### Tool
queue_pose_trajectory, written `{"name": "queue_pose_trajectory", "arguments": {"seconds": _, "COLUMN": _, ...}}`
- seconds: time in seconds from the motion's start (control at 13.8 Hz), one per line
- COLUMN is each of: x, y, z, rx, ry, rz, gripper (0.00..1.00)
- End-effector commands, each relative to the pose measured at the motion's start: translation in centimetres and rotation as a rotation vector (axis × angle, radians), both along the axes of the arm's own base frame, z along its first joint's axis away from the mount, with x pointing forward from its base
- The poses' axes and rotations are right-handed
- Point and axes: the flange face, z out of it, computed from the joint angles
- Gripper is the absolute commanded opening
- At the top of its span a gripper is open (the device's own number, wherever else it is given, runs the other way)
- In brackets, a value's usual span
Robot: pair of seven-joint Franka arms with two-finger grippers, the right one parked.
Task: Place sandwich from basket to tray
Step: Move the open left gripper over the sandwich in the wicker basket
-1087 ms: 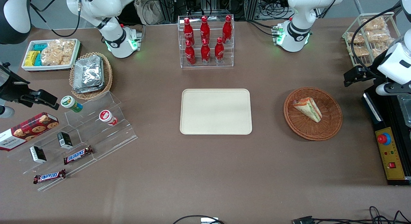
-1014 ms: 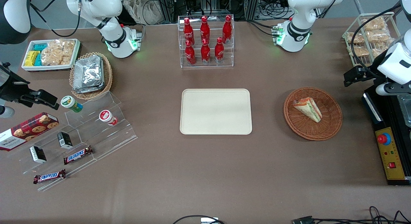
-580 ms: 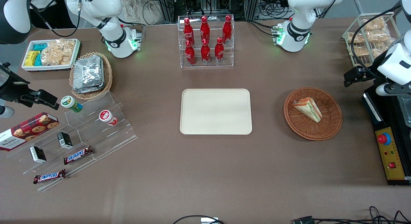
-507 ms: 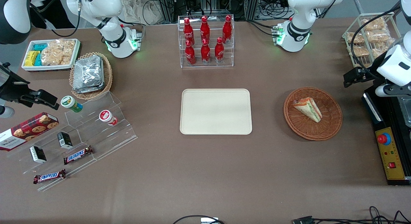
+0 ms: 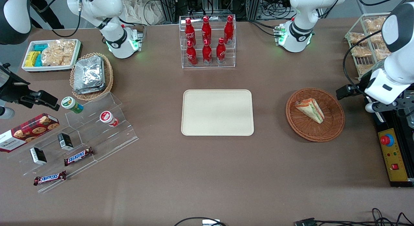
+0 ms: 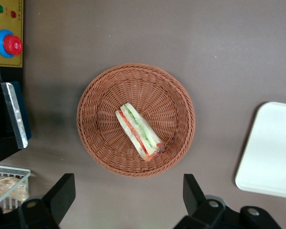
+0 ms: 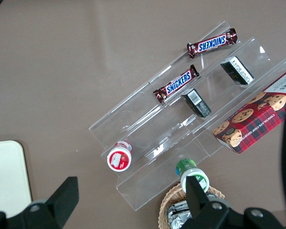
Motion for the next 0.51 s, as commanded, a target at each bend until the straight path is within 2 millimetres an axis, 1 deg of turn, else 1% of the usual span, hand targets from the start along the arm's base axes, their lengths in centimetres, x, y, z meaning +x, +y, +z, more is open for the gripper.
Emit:
{"name": "queue_pose_trajectory", "arguments": {"seconds": 0.0, "x": -3.2, "y": 0.0, "z": -2.5, "rx": 0.025, "ry": -0.048, "rz": 0.084, "gripper": 1.0}}
{"name": "queue_pose_trajectory", "arguments": {"seconds": 0.22, "x": -4.6, "y": -0.3, "z": -6.4, "rx": 0.035, "ry": -0.049, "rz": 0.181, "gripper": 1.0}}
{"name": "queue_pose_trajectory", "arguments": {"seconds": 0.43, "x": -5.4, "y": -0.4, "z": -9.3, "rx": 0.039, "ry": -0.051, "rz": 0.227, "gripper": 1.0}}
